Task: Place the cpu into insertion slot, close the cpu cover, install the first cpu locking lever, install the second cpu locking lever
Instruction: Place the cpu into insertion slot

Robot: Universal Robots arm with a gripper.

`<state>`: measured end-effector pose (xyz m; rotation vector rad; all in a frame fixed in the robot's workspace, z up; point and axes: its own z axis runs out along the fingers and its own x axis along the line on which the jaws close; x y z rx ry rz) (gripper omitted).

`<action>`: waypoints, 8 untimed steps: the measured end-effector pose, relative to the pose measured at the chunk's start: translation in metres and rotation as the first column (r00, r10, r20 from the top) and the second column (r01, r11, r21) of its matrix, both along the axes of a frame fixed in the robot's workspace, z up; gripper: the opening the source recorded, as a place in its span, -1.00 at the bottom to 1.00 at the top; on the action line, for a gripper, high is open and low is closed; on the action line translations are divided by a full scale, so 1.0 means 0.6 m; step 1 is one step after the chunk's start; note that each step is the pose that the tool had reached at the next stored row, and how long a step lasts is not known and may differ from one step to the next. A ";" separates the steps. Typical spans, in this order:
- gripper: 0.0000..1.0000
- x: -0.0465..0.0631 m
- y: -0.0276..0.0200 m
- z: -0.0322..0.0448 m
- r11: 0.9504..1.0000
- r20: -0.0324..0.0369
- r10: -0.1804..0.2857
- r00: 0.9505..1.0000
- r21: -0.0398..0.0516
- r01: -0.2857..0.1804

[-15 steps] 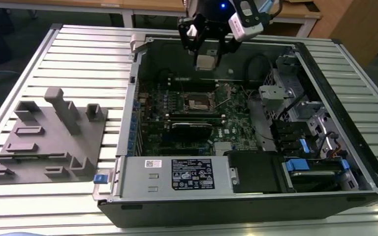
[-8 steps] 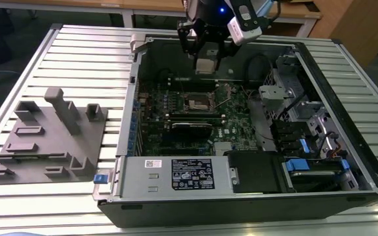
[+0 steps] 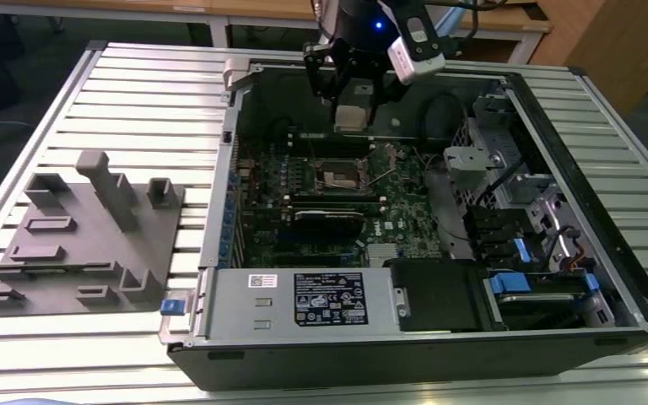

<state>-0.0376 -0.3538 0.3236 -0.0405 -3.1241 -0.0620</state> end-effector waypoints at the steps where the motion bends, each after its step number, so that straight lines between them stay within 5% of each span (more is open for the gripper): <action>1: 0.08 0.000 0.0000 0.000 1.000 0.000 0.000 1.000 0.000 0.000; 8: 0.08 -0.001 0.0000 -0.004 1.000 0.003 0.000 1.000 0.000 0.000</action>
